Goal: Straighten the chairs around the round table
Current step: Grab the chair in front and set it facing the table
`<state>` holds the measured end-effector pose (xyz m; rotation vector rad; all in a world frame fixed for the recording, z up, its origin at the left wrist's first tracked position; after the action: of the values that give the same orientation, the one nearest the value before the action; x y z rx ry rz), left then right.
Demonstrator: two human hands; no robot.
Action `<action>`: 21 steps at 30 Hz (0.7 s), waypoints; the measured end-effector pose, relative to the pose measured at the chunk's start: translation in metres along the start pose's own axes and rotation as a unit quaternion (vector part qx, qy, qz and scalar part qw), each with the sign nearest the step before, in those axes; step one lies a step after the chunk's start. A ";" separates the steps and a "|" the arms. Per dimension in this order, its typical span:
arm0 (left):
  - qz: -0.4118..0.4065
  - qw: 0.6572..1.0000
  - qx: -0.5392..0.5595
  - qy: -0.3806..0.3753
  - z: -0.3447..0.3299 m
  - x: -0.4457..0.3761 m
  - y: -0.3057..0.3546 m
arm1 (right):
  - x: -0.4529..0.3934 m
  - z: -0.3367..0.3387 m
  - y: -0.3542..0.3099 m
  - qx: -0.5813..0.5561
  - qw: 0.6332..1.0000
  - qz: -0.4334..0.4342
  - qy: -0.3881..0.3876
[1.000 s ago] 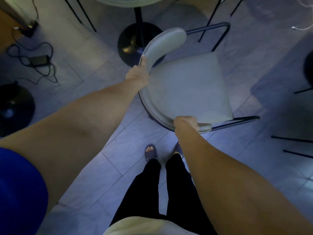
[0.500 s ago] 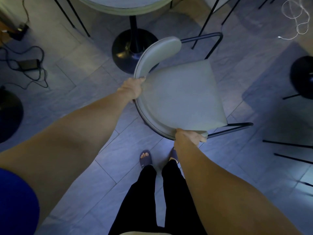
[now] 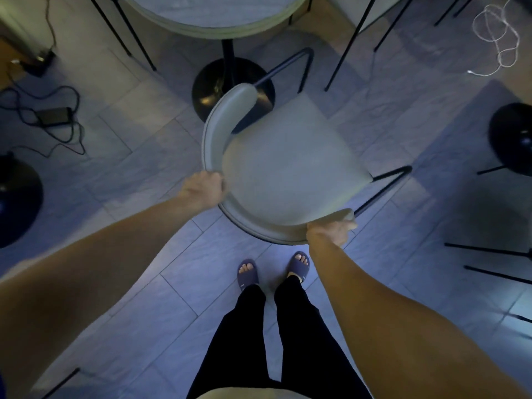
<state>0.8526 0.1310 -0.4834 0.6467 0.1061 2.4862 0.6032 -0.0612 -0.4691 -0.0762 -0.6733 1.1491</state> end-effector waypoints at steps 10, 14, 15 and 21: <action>-0.074 0.993 -0.034 -0.087 -0.035 0.068 -0.003 | -0.018 -0.005 -0.070 0.098 0.980 0.170 -0.016; -0.101 0.992 -0.031 -0.061 -0.038 0.069 0.030 | -0.039 0.001 -0.062 0.115 0.972 0.204 -0.007; -0.105 0.992 -0.032 -0.054 -0.038 0.070 0.039 | -0.044 0.003 -0.062 0.119 0.970 0.210 -0.003; -0.124 0.988 -0.047 -0.078 -0.051 0.082 0.099 | -0.065 0.005 -0.068 0.143 0.958 0.248 -0.023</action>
<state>0.7194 0.0960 -0.4729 0.7383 0.0077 2.1795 0.6405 -0.1472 -0.4682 0.0305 -0.5356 1.7270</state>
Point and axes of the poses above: each hand's wrist, its own x-axis away from the middle knuckle, its own z-axis out of the back of the hand, y = z × x, the point moved 6 cm from there along -x, towards the middle knuckle, and after that the axes turned 9 degrees about y, right-handed, at the moved point
